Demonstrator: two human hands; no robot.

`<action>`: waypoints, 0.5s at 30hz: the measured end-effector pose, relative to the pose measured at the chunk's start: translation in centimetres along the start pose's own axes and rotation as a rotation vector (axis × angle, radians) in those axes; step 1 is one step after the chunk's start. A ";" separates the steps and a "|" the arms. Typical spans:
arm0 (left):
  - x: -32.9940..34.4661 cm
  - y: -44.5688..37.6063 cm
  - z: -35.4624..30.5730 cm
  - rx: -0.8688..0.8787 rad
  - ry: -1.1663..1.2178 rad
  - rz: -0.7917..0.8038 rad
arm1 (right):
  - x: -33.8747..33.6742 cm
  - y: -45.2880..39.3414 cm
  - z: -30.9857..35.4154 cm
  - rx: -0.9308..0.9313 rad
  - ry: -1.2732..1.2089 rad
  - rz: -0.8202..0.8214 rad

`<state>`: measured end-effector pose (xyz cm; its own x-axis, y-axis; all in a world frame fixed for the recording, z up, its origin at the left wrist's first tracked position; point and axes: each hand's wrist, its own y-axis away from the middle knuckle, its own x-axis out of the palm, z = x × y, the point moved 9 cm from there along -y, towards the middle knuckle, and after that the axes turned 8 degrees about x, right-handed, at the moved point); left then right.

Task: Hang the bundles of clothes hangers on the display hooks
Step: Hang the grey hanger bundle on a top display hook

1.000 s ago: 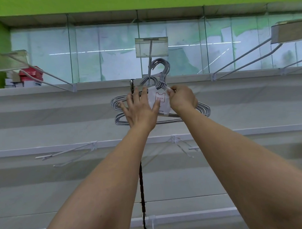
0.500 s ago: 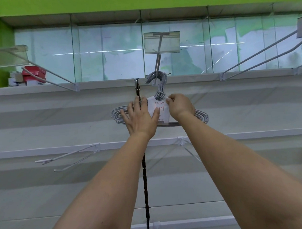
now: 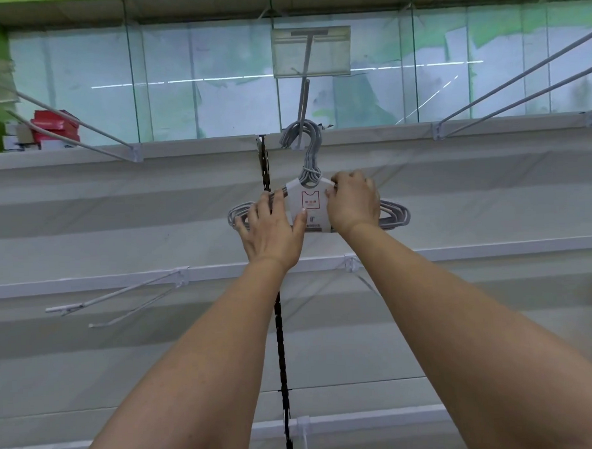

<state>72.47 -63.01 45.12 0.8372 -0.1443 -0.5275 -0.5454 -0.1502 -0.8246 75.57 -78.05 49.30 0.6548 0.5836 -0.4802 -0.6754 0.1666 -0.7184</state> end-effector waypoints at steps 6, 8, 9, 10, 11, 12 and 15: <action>-1.7 0.1 -0.4 -0.033 -0.043 -0.110 | -0.2 0.6 -0.9 0.008 0.138 0.071; -2.1 0.2 -0.6 -0.033 -0.030 -0.143 | -0.6 0.4 -1.6 0.036 0.140 0.088; -2.1 0.3 -0.7 -0.032 -0.028 -0.149 | -0.6 0.3 -1.8 0.048 0.138 0.105; -2.1 0.2 -0.9 -0.031 -0.027 -0.148 | -0.5 0.4 -2.0 0.054 0.136 0.129; -1.9 0.2 -1.0 -0.030 -0.026 -0.141 | -0.3 0.5 -2.1 0.056 0.135 0.156; -1.7 0.2 -1.0 -0.032 -0.022 -0.132 | 0.0 0.6 -2.2 0.055 0.134 0.184; -1.4 0.3 -0.9 -0.048 -0.006 -0.100 | 0.5 0.9 -2.3 0.048 0.138 0.233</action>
<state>71.09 -63.72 45.81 0.8877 -0.1200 -0.4446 -0.4604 -0.2098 -0.8626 76.03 -79.47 47.24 0.5175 0.4970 -0.6966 -0.8265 0.0796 -0.5572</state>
